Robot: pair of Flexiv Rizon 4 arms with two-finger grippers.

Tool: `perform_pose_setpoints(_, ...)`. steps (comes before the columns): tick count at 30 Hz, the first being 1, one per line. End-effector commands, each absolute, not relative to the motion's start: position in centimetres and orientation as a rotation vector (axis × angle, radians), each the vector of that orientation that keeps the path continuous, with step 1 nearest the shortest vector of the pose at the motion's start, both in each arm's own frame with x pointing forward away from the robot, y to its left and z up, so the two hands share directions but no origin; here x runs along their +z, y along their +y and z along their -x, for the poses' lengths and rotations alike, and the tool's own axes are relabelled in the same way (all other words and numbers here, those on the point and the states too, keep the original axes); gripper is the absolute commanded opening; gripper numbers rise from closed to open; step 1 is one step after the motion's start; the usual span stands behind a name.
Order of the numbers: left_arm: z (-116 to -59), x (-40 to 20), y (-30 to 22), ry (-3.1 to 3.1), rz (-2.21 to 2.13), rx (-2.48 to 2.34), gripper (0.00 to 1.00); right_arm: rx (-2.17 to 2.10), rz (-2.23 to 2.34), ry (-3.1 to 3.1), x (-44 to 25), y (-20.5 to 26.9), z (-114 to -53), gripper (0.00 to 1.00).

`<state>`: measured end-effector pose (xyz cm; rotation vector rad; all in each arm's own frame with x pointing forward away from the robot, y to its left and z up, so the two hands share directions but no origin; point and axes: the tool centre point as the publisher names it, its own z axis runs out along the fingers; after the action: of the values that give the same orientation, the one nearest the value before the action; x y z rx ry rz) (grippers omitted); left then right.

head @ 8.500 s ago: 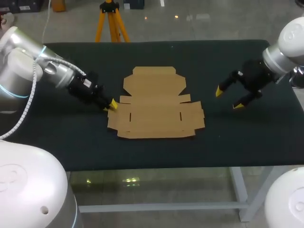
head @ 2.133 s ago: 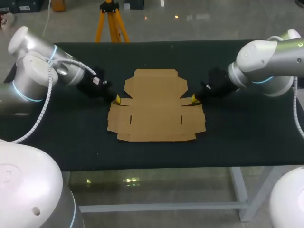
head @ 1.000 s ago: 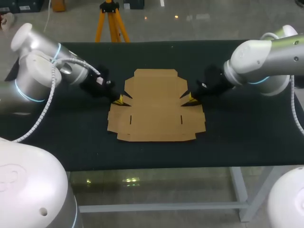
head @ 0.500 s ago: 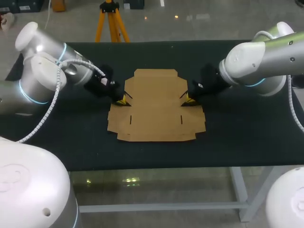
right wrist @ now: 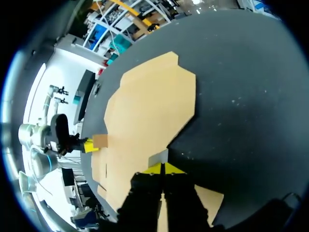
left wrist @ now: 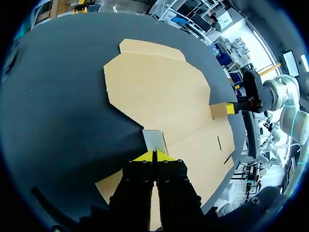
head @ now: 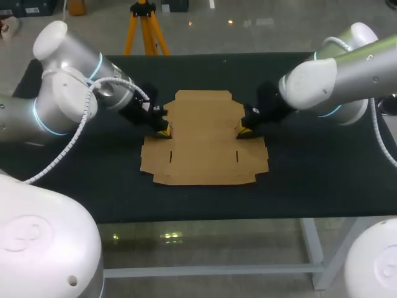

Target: Assemble the packaging by folding the flat box into shape, placing the metal phone stand inside, and closing the box properly

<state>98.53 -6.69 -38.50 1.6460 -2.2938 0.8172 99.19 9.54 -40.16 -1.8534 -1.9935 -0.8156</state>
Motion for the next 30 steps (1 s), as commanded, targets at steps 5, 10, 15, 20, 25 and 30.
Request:
perform_pose_setpoints(5,-98.4,-38.3,-7.4,-2.327,-1.66,0.795,0.0,-0.769,1.918,-2.035,-40.0,10.5,-99.0,0.0)
perform_pose_setpoints(10,-98.5,-38.4,-7.7,-2.337,-1.657,0.792,0.0,-0.76,1.939,-2.041,-40.1,10.5,-99.3,0.0)
perform_pose_setpoints(15,-98.9,-38.6,-8.0,-2.35,-1.662,0.784,0.0,-0.759,1.949,-2.041,-40.3,10.6,-99.5,0.0)
perform_pose_setpoints(20,-99.4,-38.7,-8.4,-2.37,-1.676,0.777,0.0,-0.757,1.958,-2.05,-40.4,11.0,-99.5,0.0)
perform_pose_setpoints(25,-99.7,-38.7,-9.0,-2.391,-1.669,0.767,0.0,-0.749,1.977,-2.058,-40.3,11.2,-99.4,0.0)
perform_pose_setpoints(30,-99.6,-38.8,-9.5,-2.408,-1.662,0.759,0.0,-0.738,1.994,-2.065,-40.2,11.5,-99.2,0.0)
